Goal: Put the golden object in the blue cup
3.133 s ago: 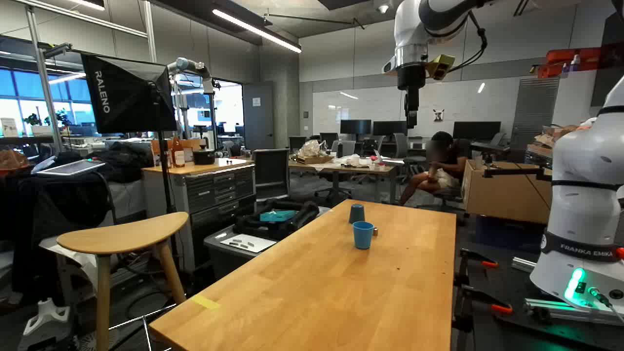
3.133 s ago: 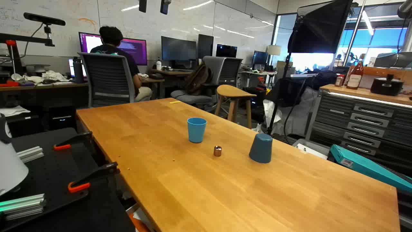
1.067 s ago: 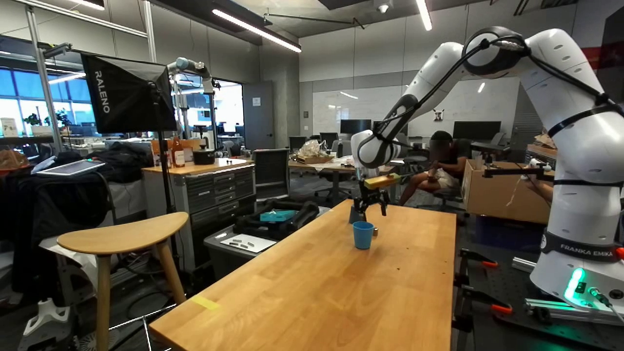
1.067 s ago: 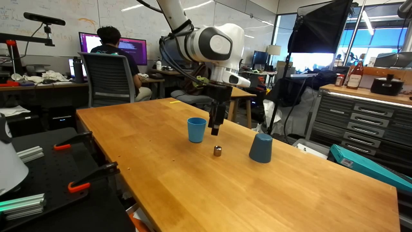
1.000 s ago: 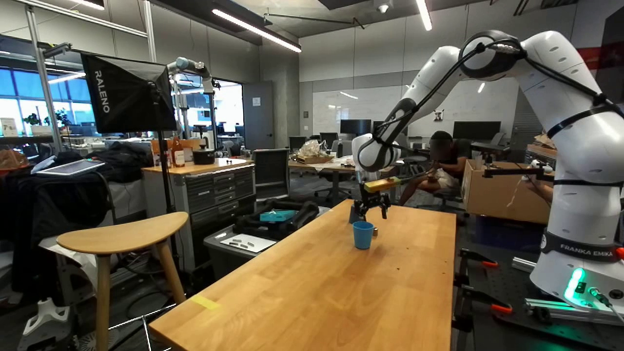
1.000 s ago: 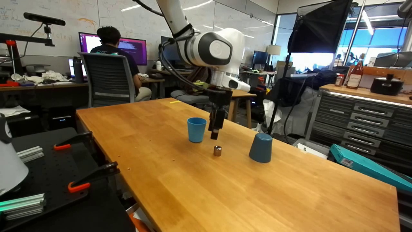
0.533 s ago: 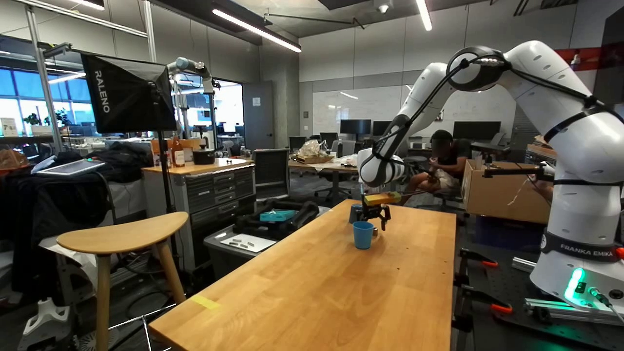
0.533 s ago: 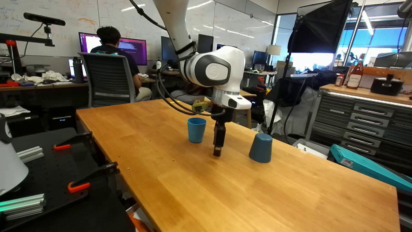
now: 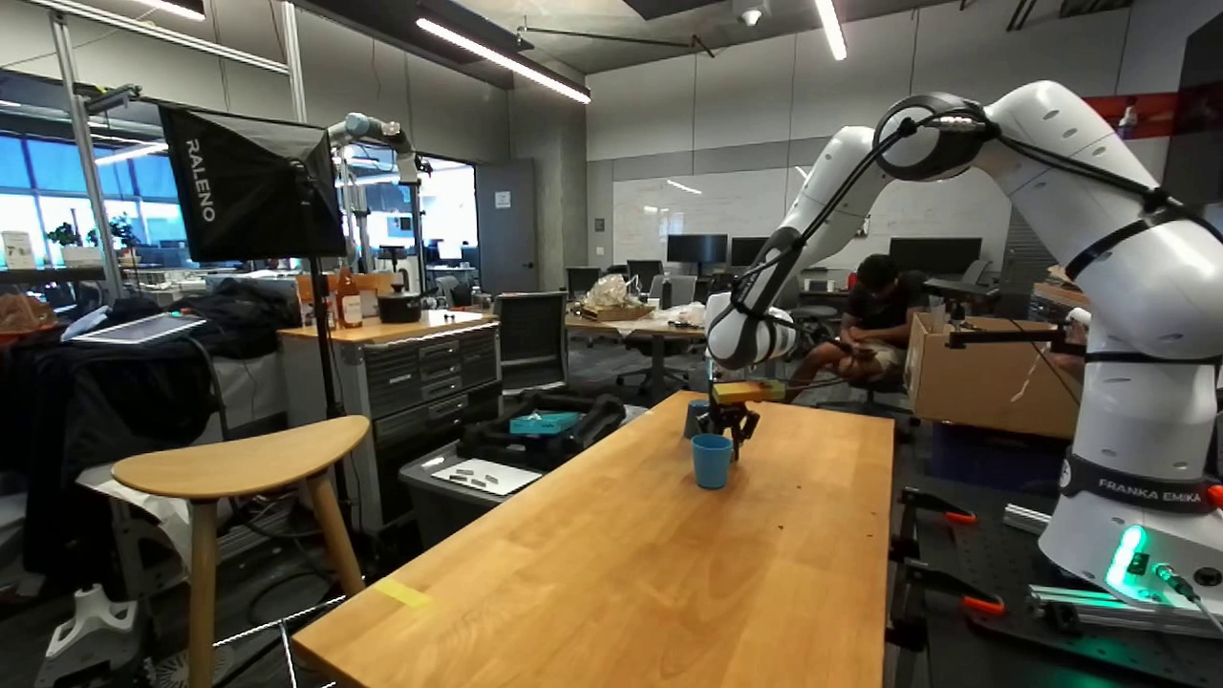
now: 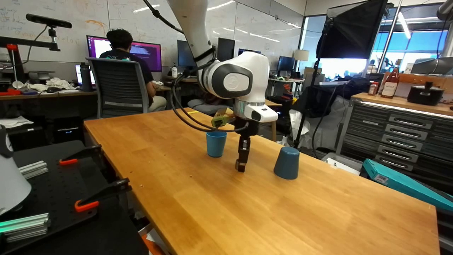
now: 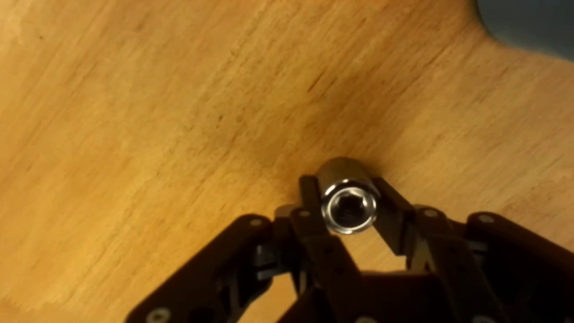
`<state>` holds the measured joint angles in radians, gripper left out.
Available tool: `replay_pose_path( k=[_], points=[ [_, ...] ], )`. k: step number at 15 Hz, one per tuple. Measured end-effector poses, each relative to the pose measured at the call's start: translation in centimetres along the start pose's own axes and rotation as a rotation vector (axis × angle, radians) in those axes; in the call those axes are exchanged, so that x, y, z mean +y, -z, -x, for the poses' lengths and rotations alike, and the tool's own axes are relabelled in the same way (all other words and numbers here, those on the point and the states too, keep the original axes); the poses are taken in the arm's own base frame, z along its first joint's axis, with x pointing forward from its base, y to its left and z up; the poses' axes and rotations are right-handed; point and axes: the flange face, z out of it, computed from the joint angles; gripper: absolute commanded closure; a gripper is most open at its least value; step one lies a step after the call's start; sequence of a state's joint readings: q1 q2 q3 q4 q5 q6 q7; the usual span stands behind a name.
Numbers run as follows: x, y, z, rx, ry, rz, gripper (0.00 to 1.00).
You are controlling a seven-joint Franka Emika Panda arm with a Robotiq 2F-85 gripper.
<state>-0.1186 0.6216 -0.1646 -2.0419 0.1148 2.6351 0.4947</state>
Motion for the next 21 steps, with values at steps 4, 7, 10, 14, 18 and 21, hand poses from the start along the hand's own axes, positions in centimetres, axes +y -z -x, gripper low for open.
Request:
replay_pose_path(
  k=[4,7,10,14,18,21],
  points=[
    [0.8,0.1,0.0,-0.023,-0.004,-0.007,0.92],
    [0.8,1.1,0.7,-0.045,0.042,-0.011,0.92],
    [-0.1,3.5,2.3,-0.05,0.099,-0.032,0.92],
    [-1.7,7.5,5.1,-0.062,0.159,-0.057,0.92],
    [-2.9,10.7,6.7,-0.056,0.194,-0.079,0.92],
    [-3.9,11.1,7.6,-0.053,0.217,-0.084,0.92]
  ],
)
